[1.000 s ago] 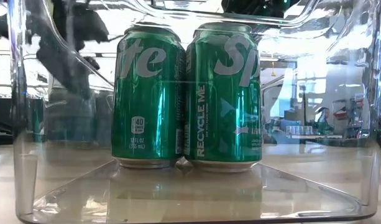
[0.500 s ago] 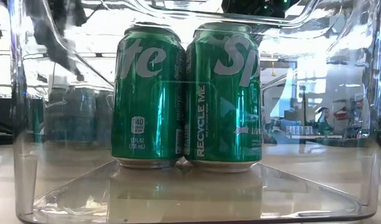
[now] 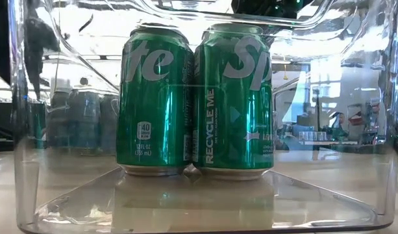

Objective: Sort soda cans
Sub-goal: Move the top left transparent bin to the top left of the table

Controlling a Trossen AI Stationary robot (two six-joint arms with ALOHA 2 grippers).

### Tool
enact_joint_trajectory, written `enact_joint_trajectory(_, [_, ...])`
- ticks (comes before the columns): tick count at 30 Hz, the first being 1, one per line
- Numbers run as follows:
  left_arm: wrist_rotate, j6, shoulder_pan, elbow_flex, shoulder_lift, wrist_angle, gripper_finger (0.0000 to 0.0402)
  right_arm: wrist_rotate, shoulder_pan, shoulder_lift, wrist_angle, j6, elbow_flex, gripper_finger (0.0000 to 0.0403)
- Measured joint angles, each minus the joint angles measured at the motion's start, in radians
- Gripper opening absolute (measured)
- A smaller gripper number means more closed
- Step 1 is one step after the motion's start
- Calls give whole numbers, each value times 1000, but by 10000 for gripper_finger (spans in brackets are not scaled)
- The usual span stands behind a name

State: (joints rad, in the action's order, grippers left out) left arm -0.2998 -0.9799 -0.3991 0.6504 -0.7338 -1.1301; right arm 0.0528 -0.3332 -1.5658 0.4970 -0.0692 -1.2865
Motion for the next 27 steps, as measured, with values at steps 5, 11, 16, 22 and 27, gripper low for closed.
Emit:
enact_joint_trajectory(5, [-102,-162,1,-84,0,-15,5,-29,-6,0,-23,1,0,310])
enact_joint_trajectory(11, [-264,-260,1,-144,1,19,2,-29,-10,0,-23,2,0,310])
enact_joint_trajectory(16, [-317,-292,22,-167,1,32,2,-29,-10,0,-23,14,0,310])
enact_joint_trajectory(22, [-350,-285,90,-216,1,67,2,-29,-10,0,-28,23,0,310])
enact_joint_trajectory(27, [-399,-197,170,-252,1,108,2,-29,-2,0,-27,24,0,310])
